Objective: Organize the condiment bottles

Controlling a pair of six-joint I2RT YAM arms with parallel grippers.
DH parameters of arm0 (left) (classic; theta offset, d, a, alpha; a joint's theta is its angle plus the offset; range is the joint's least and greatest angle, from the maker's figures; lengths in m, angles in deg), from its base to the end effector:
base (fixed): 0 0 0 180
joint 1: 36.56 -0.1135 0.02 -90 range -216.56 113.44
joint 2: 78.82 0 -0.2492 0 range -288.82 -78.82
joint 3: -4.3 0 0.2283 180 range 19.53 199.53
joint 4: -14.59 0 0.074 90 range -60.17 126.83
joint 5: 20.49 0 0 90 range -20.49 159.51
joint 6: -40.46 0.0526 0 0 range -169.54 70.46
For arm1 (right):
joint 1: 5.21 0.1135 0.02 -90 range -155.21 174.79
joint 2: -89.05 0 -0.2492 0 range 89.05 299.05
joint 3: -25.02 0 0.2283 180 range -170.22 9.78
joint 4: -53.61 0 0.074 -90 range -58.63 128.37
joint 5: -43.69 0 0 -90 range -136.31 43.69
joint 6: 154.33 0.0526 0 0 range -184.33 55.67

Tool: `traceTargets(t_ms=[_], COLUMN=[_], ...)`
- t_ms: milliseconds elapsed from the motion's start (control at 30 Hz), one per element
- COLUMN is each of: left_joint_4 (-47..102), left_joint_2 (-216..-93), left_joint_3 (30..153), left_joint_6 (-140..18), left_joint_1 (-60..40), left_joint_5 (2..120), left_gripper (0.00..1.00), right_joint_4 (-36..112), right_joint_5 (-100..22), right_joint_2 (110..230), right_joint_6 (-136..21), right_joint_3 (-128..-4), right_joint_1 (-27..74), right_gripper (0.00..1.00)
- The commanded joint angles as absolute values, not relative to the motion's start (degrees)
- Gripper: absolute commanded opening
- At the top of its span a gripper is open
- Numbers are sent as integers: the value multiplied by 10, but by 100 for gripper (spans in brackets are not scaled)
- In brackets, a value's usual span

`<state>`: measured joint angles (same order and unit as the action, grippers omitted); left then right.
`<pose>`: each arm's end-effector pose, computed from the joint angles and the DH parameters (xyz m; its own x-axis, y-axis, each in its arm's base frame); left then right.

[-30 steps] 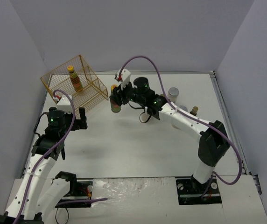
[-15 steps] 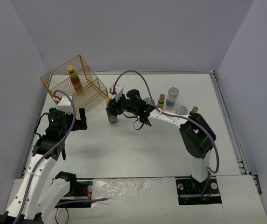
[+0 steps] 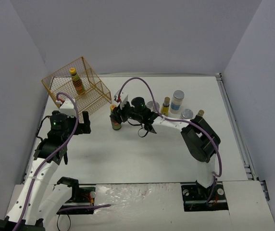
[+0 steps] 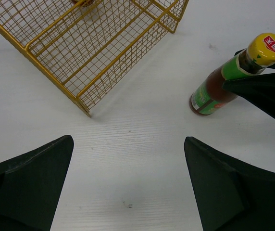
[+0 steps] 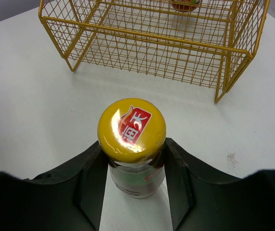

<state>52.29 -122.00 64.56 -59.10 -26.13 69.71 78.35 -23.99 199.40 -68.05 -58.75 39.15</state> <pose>0.1721 -0.0315 0.3065 -0.3711 -0.1006 -0.9231 0.1178 0.9810 -0.1542 0.2959 0.3173 0.2411 0.0367 -0.0481 -0.9982 -0.9177 0.3937 -0.0527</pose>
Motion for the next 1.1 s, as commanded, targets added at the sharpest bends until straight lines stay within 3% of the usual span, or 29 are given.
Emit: traceTargets(t_ms=[0, 200, 400, 633, 1067], left_joint_4=[476, 448, 417, 339, 164], left_joint_2=[-1223, -1238, -1279, -1354, -1502], left_joint_3=[653, 658, 676, 689, 696], left_joint_6=[-589, -615, -646, -638, -598], left_joint_1=[-260, -250, -219, -123, -55], left_joint_5=[667, 616, 600, 667, 764], left_gripper=[97, 97, 97, 97, 95], right_joint_4=[886, 826, 713, 636, 582], right_joint_5=[-227, -239, -278, -368, -448], right_joint_2=[1963, 1894, 1772, 1578, 1354], right_joint_6=[-682, -696, -727, -708, -647], right_joint_3=[-587, -563, -516, -415, -291], right_joint_1=[397, 397, 392, 379, 374], right_gripper=[49, 75, 91, 100, 100])
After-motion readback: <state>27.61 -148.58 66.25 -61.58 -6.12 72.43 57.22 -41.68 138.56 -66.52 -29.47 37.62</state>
